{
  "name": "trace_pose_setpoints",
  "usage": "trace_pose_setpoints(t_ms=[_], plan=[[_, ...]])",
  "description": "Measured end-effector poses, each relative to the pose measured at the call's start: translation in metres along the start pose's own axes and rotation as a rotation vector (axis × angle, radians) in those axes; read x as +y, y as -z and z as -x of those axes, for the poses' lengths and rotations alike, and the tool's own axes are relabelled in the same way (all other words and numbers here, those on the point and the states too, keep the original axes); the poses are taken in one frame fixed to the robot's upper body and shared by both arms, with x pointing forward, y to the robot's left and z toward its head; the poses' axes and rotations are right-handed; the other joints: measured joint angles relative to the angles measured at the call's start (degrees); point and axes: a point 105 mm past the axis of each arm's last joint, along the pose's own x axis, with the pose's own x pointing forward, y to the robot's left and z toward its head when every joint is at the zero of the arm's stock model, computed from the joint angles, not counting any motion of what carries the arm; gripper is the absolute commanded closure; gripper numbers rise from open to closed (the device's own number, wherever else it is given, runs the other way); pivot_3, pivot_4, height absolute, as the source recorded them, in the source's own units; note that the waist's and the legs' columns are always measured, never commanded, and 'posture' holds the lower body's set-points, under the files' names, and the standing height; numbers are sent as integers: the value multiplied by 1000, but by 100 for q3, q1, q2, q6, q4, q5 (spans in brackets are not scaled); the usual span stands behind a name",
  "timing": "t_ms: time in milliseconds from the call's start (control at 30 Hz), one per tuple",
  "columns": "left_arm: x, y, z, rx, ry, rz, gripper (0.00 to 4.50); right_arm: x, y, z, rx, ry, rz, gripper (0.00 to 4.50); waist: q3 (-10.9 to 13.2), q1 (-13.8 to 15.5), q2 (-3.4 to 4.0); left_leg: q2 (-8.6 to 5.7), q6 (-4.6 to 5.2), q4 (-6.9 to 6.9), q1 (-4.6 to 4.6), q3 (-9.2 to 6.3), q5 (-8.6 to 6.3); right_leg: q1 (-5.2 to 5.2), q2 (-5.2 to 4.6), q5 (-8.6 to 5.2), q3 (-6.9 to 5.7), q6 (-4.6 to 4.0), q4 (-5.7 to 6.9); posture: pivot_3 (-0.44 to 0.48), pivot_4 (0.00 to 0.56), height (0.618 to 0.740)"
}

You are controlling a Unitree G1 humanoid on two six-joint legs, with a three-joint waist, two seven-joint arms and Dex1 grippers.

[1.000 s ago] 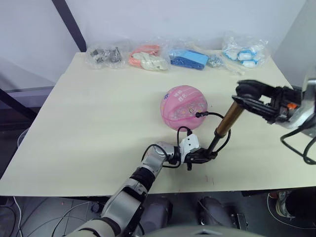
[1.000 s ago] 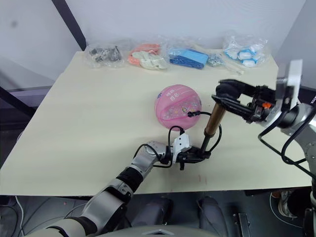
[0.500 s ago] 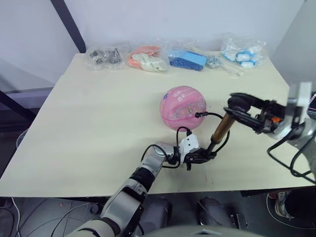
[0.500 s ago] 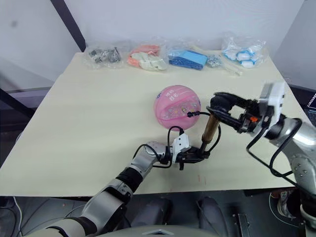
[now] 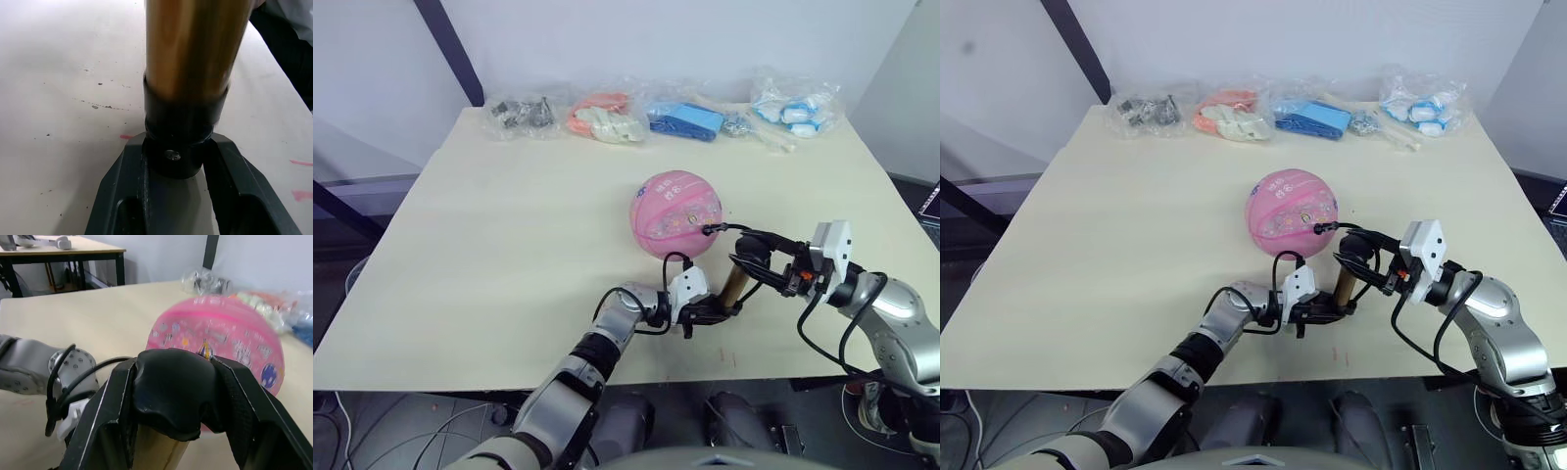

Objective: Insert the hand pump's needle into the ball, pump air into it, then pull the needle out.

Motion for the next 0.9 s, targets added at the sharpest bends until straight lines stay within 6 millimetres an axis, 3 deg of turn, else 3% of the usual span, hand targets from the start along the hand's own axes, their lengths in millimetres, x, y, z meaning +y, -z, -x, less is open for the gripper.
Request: trace_pose_setpoints(t_ms=[167, 267, 333, 433, 600, 733, 900], plan=[[0, -1, 0, -7, 1, 3, 3422, -3, -7, 7, 19, -14, -27, 2594, 6, 4, 5, -1, 0, 0, -8, -1, 0, -2, -1, 0, 0, -1, -4, 0, 150, 740], [-1, -2, 0, -11, 6, 2, 3422, -10, -23, 15, 41, -34, -25, 2594, 17, 4, 17, -6, 0, 0, -21, 0, 0, -8, -6, 1, 1, -1, -4, 0, 150, 740], [-1, -2, 0, -12, 9, 0, 3422, -16, -57, 17, -30, -52, -9, 2594, 22, 10, 23, -5, 0, -2, -25, -3, 0, -11, -10, 1, -2, -1, -4, 0, 150, 740], [-1, -3, -1, -13, 10, -1, 3422, -21, -82, 22, -87, -48, 12, 2594, 26, 13, 21, -6, 1, -2, -30, -5, 0, -12, -11, 1, -4, -1, -8, 0, 150, 740], [0, -4, -1, -14, 9, -2, 3422, -28, -107, 26, -136, -34, 33, 2594, 38, 13, 18, -6, 2, -2, -31, -3, 0, -13, -13, 1, -4, -1, -8, 0, 150, 740], [0, -4, -1, -15, 9, -1, 3422, -33, -118, 27, -168, -22, 36, 2594, 39, 13, 18, -6, 2, -2, -31, -3, 0, -14, -14, 1, -4, -2, -8, 0, 150, 740], [-1, -4, -1, -15, 10, 0, 3422, -32, -117, 25, -169, -16, 33, 2594, 38, 14, 18, -7, 2, -2, -31, -2, 0, -14, -15, 1, -3, -1, -8, 0, 150, 740]])
